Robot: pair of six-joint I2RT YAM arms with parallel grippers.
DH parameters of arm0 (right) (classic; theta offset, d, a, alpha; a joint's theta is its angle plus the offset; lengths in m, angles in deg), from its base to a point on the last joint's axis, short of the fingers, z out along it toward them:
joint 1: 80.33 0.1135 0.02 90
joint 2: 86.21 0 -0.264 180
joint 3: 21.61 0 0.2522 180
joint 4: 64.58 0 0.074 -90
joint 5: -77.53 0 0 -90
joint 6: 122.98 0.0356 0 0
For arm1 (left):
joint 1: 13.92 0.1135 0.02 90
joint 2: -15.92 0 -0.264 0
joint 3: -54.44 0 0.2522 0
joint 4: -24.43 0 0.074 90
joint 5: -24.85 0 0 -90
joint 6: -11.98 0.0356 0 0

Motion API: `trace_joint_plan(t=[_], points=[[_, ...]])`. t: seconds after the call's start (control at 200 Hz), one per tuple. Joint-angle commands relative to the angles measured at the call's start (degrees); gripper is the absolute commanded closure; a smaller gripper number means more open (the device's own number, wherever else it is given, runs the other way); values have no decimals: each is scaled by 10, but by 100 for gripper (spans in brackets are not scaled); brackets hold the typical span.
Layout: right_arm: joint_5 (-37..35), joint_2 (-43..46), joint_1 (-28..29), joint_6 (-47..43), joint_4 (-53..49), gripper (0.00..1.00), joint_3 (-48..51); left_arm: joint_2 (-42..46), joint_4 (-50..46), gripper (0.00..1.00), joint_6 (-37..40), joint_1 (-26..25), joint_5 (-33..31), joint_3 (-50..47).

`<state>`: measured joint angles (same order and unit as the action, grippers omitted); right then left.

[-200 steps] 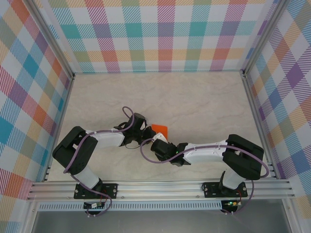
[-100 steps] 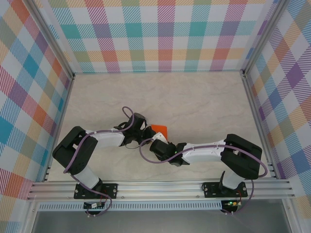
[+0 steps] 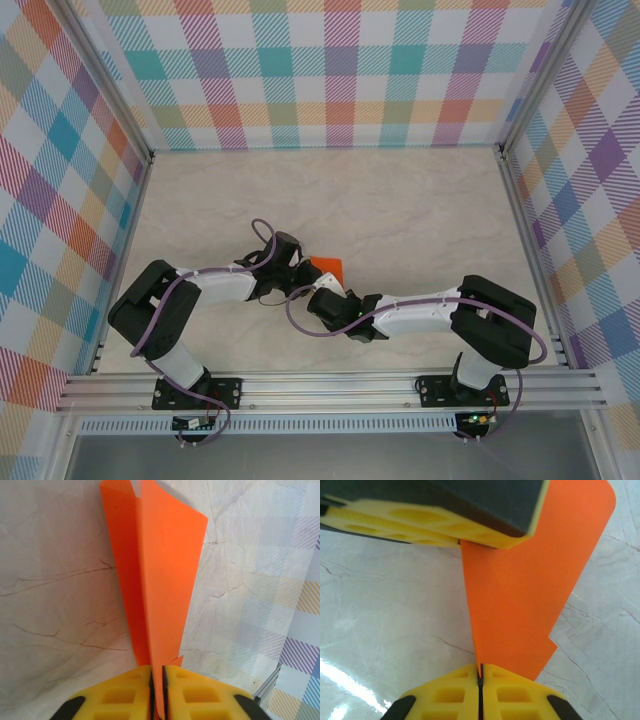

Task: Fold a paper plane with a square sheet of paper (pick it up from the middle)
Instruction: Fold the wing for the fifth time at the center of the table.

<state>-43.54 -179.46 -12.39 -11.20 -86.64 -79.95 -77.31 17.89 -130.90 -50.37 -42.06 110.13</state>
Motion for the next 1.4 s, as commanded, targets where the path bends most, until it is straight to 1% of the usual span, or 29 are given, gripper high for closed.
trace_joint_plan(t=[0.0, 0.075, 0.145, 0.235, 0.3, 0.395, 0.5, 0.635, 0.76, 1.075, 1.18, 1.325, 1.395], points=[[-5, 29, 3, 8, 20, 95, 15, 31, -29, 79, 2, 6, -3, 10], [11, 42, 3, 8, 37, 96, 29, 54, -49, 67, 2, 6, -21, 9], [32, 53, -1, 8, 52, 96, 40, 86, -79, 56, 6, 6, -55, 7], [70, 64, -11, 14, 77, 97, 53, 134, -119, 47, 12, 6, -102, 4], [103, 73, -23, 20, 101, 97, 67, 167, -145, 44, 18, 6, -130, 4], [150, 87, -41, 28, 140, 97, 90, 205, -178, 43, 27, 6, -162, 1], [192, 99, -60, 43, 176, 97, 113, 229, -175, 45, 30, 6, -163, -15], [257, 117, -91, 71, 236, 96, 155, 226, -126, 48, 24, 6, -126, -39], [315, 119, -120, 100, 289, 96, 184, 203, -75, 48, 18, 5, -85, -48], [435, 91, -187, 165, 389, 97, 214, 145, -1, 48, 17, -8, -34, -50], [458, 69, -196, 178, 415, 96, 216, 125, 19, 47, 15, -13, -23, -47], [460, 44, -200, 190, 436, 96, 221, 110, 24, 47, 11, -17, -25, -39], [458, 41, -201, 189, 436, 96, 220, 108, 19, 45, 9, -19, -36, -39]])
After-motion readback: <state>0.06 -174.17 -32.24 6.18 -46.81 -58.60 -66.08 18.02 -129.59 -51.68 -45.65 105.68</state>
